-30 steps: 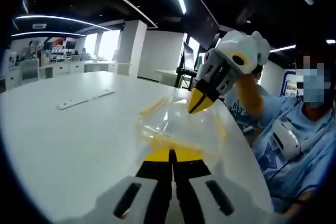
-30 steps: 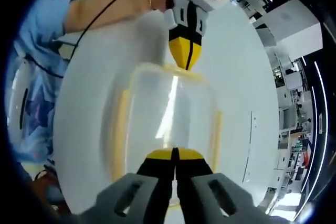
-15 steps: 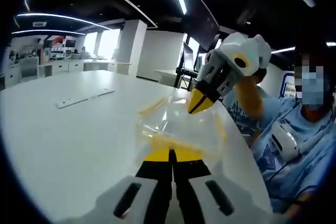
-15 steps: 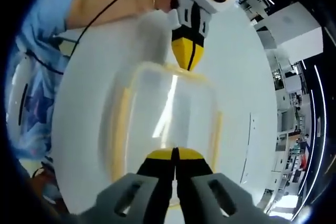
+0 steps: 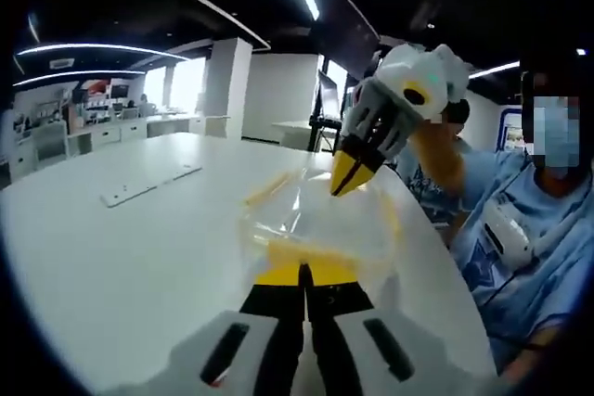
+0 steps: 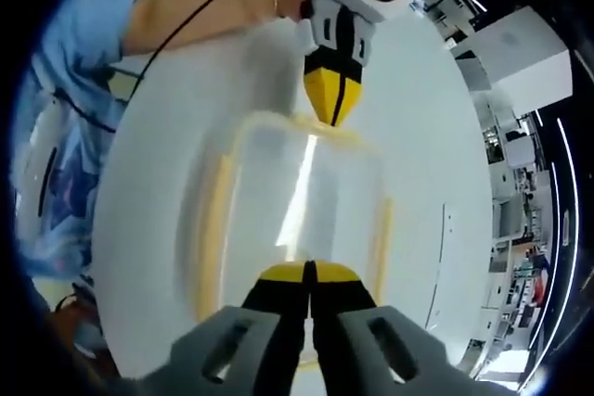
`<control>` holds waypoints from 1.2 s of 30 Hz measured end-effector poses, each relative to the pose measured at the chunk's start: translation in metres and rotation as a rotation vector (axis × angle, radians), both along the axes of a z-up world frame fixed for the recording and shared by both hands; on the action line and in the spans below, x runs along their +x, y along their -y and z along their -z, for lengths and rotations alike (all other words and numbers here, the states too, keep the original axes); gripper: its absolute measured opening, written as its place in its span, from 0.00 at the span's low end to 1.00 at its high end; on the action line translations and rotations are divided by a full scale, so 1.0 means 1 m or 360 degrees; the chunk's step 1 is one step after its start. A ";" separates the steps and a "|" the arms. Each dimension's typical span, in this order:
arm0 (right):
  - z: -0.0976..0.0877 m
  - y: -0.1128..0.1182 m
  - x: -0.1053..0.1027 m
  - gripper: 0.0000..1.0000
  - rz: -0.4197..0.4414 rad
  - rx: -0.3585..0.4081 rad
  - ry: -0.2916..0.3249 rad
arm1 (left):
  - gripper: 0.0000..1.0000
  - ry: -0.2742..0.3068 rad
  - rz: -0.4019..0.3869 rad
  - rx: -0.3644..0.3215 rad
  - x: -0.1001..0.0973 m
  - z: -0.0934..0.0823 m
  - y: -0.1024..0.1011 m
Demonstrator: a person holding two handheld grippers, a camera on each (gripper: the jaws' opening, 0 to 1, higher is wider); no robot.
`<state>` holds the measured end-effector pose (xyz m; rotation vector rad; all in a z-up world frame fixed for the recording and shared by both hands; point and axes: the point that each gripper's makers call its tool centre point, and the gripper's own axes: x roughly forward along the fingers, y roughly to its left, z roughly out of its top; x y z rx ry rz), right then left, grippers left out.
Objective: Snap each plastic latch of the storage box into its locked position after aligning the lid with the box until every specified latch is closed and the lid sits flush.
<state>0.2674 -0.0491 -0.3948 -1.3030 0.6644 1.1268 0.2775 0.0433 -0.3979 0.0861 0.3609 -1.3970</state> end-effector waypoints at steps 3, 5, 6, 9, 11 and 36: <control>0.000 -0.001 -0.001 0.00 -0.0013 0.0027 -0.0024 | 0.00 0.0004 0.0006 0.0066 -0.002 0.008 0.001; 0.000 -0.001 -0.001 0.00 -0.0024 0.0030 -0.0028 | 0.00 0.0006 0.0000 0.0085 -0.001 0.011 0.003; 0.000 -0.001 -0.001 0.00 -0.0033 0.0030 -0.0027 | 0.00 -0.0003 -0.0001 0.0088 -0.001 0.012 0.004; -0.001 -0.003 -0.001 0.00 -0.0044 0.0046 -0.0021 | 0.00 -0.0029 -0.0010 0.0142 0.001 0.018 0.004; -0.001 -0.002 -0.002 0.00 -0.0056 0.0051 -0.0010 | 0.00 -0.0023 0.0005 0.0135 0.000 0.015 0.003; -0.004 -0.001 -0.006 0.00 -0.0038 0.0144 0.0061 | 0.00 0.0056 -0.0097 0.0105 0.019 0.013 -0.001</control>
